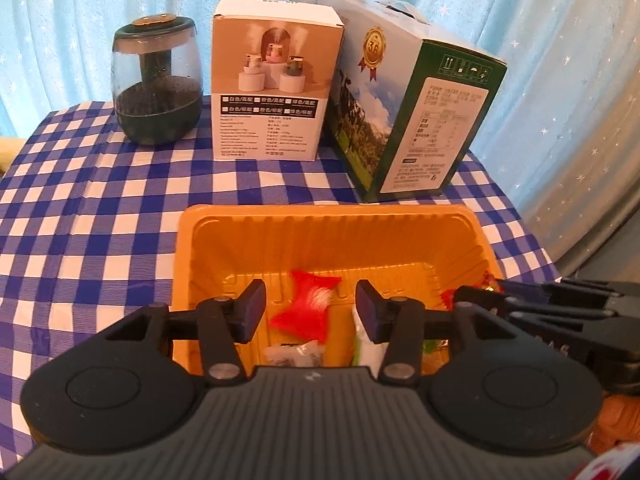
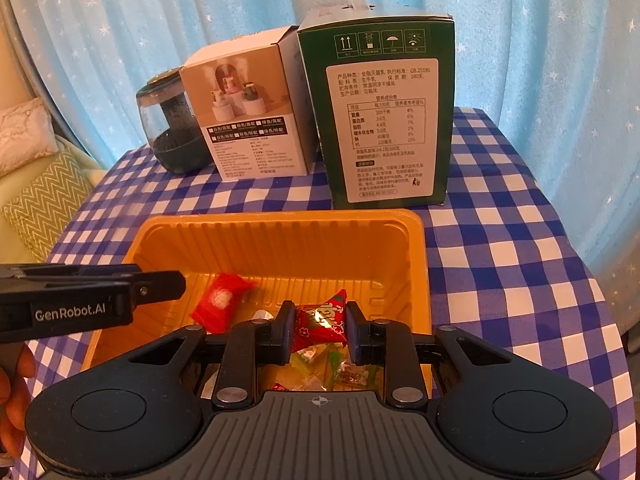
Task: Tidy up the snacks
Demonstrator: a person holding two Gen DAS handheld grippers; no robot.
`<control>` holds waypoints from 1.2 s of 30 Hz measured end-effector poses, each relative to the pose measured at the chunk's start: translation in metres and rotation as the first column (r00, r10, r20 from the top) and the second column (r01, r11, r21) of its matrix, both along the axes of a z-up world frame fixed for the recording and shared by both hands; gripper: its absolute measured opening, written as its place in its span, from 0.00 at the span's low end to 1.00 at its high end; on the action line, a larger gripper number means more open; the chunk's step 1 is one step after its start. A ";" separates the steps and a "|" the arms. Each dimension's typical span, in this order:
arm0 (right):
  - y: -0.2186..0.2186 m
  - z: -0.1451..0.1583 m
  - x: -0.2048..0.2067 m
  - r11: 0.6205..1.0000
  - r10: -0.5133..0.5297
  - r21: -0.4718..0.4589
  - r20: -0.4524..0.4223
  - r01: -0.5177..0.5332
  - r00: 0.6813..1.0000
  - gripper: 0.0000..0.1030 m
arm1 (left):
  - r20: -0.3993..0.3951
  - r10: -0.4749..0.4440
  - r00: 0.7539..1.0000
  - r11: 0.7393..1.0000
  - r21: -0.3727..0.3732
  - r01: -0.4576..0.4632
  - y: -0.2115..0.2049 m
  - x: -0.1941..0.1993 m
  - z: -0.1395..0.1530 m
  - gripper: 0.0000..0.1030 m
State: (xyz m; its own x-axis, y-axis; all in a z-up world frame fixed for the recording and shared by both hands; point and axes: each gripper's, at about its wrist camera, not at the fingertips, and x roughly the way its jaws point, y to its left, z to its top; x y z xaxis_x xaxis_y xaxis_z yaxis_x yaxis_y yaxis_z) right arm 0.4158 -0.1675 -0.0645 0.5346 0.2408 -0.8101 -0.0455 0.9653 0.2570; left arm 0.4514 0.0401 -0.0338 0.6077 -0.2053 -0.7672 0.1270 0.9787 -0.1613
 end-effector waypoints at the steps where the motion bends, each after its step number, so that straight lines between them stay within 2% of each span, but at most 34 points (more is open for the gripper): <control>1: 0.000 0.000 0.000 1.000 -0.002 0.003 0.001 0.002 1.000 0.26 | 0.000 0.000 1.000 1.000 0.006 0.000 0.001 -0.001 0.000 0.44; 27: 0.009 0.008 0.010 1.000 0.003 0.022 0.023 -0.003 1.000 0.26 | -0.007 -0.008 1.000 0.999 0.036 0.008 0.010 -0.009 0.000 0.44; 31: 0.008 0.008 0.013 0.998 0.023 0.055 0.049 -0.026 0.999 0.26 | -0.005 -0.014 1.000 0.999 0.041 0.014 0.011 -0.013 -0.001 0.46; 32: 0.006 0.007 0.013 0.998 0.017 0.067 0.045 -0.020 0.999 0.33 | -0.005 -0.013 1.000 0.999 0.041 0.014 0.011 -0.013 -0.001 0.47; 33: 0.004 0.007 0.013 0.997 0.005 0.075 0.042 -0.008 0.999 0.51 | -0.004 -0.013 1.000 0.999 0.041 0.013 0.011 -0.013 0.000 0.47; 34: 0.001 0.007 0.012 0.997 -0.012 0.080 0.048 0.008 0.999 0.58 | -0.004 -0.013 1.000 0.999 0.041 0.013 0.012 -0.013 0.000 0.48; 36: -0.003 0.008 0.010 0.997 -0.029 0.077 0.055 0.025 0.998 0.60 | -0.003 -0.012 1.000 0.999 0.042 0.013 0.012 -0.015 -0.001 0.49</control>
